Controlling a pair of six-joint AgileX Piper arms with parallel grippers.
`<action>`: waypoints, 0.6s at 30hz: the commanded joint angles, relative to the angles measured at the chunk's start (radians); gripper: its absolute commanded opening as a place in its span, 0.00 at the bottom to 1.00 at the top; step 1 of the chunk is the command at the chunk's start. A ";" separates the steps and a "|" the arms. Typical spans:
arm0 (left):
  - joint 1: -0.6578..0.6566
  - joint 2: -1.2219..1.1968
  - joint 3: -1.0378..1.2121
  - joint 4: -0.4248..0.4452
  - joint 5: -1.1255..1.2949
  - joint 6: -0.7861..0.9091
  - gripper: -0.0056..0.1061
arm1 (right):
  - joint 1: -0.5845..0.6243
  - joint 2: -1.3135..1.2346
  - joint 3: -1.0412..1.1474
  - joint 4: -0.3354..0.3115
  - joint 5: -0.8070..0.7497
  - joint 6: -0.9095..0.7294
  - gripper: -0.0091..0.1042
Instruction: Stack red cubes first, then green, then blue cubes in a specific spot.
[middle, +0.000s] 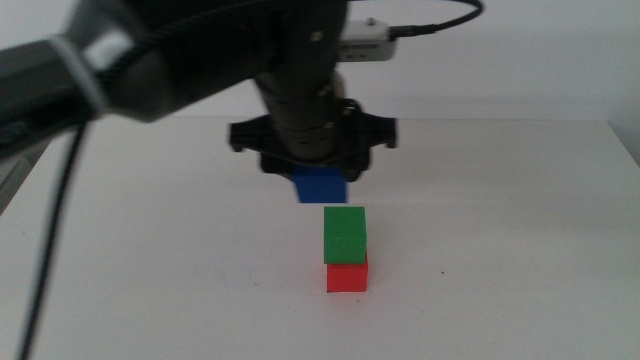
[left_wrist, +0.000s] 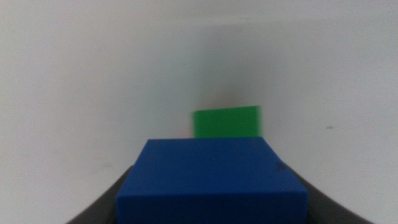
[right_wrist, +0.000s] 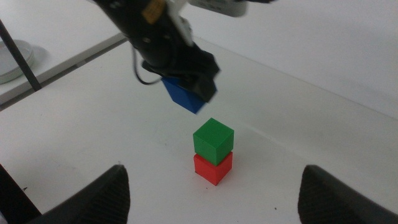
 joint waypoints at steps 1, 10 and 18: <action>-0.009 0.052 -0.055 -0.035 0.013 -0.024 0.03 | 0.000 -0.004 0.008 -0.004 -0.009 -0.007 0.88; -0.009 0.201 -0.151 -0.024 0.052 -0.031 0.03 | 0.000 -0.004 0.008 -0.004 -0.009 -0.007 0.88; -0.007 0.236 -0.151 -0.027 0.023 -0.031 0.03 | 0.000 -0.004 0.008 -0.004 -0.009 -0.007 0.88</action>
